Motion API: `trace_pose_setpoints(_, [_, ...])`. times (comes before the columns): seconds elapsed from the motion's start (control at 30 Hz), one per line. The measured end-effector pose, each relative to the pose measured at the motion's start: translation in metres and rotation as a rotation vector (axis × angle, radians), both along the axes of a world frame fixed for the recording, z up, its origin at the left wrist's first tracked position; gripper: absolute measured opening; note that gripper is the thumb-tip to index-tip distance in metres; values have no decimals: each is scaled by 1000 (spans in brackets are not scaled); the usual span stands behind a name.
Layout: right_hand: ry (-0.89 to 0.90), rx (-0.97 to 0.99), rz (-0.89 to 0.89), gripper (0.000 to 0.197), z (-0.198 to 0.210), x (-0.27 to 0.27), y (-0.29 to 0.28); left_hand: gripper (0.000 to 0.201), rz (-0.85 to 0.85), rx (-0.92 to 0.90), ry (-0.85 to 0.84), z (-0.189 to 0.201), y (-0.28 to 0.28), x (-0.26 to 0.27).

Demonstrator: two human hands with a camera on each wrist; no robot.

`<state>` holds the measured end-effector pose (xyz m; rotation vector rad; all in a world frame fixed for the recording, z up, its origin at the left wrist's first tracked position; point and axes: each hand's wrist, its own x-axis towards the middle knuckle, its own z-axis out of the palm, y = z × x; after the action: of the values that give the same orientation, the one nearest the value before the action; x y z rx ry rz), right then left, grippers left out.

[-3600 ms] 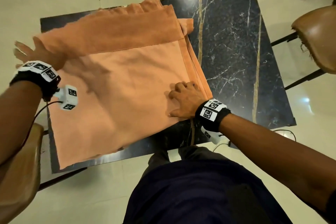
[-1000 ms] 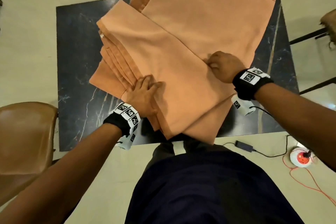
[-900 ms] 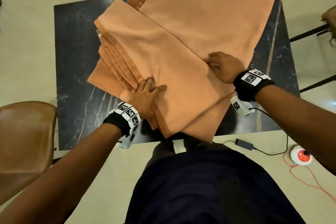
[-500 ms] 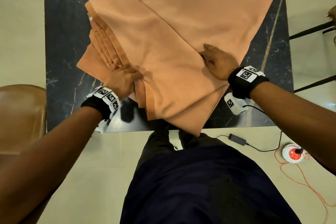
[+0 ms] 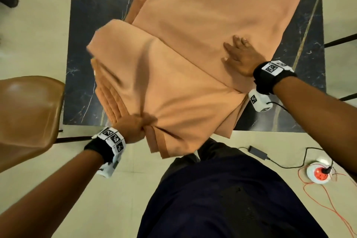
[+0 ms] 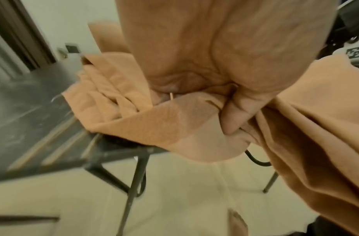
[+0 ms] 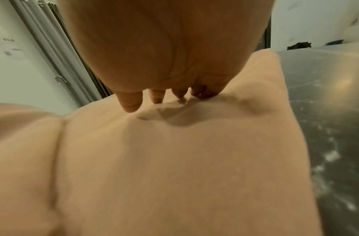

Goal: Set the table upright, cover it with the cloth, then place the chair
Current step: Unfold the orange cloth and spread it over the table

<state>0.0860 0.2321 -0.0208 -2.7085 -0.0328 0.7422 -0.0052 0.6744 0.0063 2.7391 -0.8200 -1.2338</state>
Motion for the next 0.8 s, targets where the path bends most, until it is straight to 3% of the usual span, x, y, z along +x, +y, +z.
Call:
trace_pose_setpoints(0.13, [45, -55, -32, 69, 12, 12, 8, 68, 21, 19, 232, -17, 14, -71])
trace_pose_setpoints(0.27, [69, -118, -93, 75, 19, 21, 31, 76, 179, -265, 446, -7, 12, -99])
trace_pose_setpoints(0.33, [48, -110, -74, 78, 20, 15, 51, 56, 299, -394, 304, -3, 12, -89])
trace_pose_setpoints(0.4, [24, -105, -5, 84, 18, 3, 77, 42, 368, -470, 15, 0, 14, -68])
trace_pose_setpoints(0.53, [30, -134, 45, 85, 3, -21, 120, 47, 439, -427, -385, 3, 30, -12])
trace_pose_setpoints(0.67, [83, -162, -29, 88, 3, -39, 140, 68, 444, -90, -404, 1, 36, 18])
trace_pose_setpoints(0.8, [114, -157, -25, 90, 1, -44, 138, 70, 375, 19, -401, -7, 34, 9])
